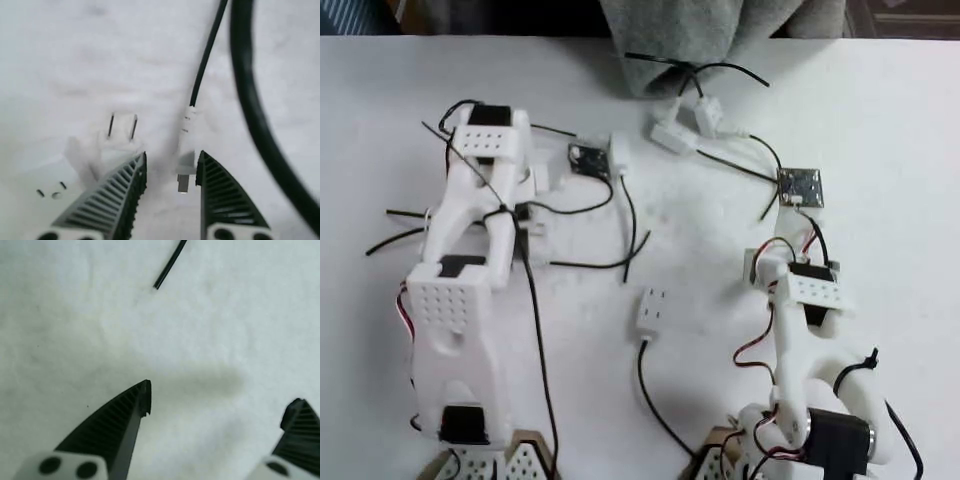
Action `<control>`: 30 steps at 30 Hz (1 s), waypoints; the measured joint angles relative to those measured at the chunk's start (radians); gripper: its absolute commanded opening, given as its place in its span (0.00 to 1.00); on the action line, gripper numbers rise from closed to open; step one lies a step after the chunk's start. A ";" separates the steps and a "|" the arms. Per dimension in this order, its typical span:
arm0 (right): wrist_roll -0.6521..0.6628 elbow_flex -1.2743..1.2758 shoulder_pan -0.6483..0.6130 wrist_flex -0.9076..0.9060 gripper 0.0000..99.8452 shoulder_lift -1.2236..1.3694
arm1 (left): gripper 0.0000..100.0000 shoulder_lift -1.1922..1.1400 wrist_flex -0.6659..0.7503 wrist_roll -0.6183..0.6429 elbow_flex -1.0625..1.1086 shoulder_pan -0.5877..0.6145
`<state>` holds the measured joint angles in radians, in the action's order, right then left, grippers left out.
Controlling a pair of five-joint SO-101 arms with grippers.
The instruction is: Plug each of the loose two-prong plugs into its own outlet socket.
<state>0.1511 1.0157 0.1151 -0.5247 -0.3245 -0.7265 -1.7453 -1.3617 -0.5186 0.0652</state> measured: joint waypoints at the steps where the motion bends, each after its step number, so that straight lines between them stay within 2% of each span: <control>1: 0.000 0.000 0.000 0.000 0.40 0.000 | 0.18 0.000 0.000 0.000 0.000 -0.002; 25: 0.000 0.000 0.000 0.000 0.40 0.000 | 0.17 -0.094 -0.006 0.000 0.000 -0.005; 30: 0.000 0.000 0.000 0.000 0.40 0.000 | 0.17 -0.104 -0.005 0.000 -0.009 0.040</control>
<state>0.1511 1.0157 0.1151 -0.5247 -0.3245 -0.8309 -1.7499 -1.3617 -0.5278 0.1051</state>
